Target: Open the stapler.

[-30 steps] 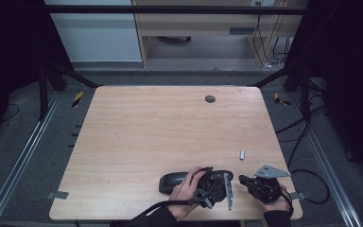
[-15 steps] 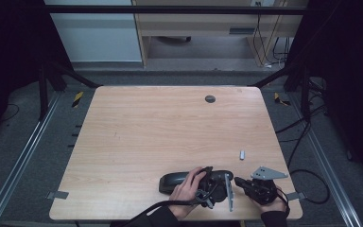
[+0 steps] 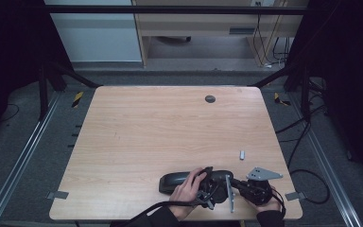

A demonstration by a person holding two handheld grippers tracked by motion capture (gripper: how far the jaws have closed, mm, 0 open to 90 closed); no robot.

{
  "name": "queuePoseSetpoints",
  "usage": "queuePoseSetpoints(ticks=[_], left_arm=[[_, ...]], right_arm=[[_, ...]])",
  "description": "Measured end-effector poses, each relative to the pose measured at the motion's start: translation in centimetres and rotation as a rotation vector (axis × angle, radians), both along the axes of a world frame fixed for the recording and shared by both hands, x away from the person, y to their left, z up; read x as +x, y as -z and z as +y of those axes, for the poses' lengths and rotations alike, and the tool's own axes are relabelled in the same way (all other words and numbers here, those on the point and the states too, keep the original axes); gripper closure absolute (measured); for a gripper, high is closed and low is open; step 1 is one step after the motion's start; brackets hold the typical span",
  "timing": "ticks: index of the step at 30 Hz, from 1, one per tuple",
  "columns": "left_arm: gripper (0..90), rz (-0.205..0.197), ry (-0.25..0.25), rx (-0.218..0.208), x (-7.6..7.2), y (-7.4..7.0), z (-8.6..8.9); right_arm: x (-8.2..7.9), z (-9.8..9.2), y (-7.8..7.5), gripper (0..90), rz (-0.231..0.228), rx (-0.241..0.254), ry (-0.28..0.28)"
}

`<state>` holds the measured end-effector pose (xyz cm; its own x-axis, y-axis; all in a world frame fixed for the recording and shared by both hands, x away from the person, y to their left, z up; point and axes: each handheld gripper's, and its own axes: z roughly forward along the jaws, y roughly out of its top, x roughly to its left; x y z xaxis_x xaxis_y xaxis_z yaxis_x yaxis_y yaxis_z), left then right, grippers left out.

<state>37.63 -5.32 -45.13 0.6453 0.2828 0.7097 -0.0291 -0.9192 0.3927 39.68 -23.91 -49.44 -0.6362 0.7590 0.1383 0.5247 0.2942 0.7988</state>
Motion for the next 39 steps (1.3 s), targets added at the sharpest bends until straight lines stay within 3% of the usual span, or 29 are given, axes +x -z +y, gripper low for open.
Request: queuePoseSetpoints(ticks=[3,26,39], left_arm=[[51.8,-0.003,0.001,0.003,0.0,0.0,0.0],[52.4,-0.018,-0.002,0.025,-0.1,0.0,-0.2],[52.6,-0.024,-0.005,0.027,-0.2,0.1,-0.2]], right_arm=[[0.0,0.2,0.1,90.0,-0.013,0.001,0.000],[0.2,1.3,0.5,90.0,0.037,0.018,-0.046],[0.3,1.4,0.6,90.0,0.028,0.012,-0.058]])
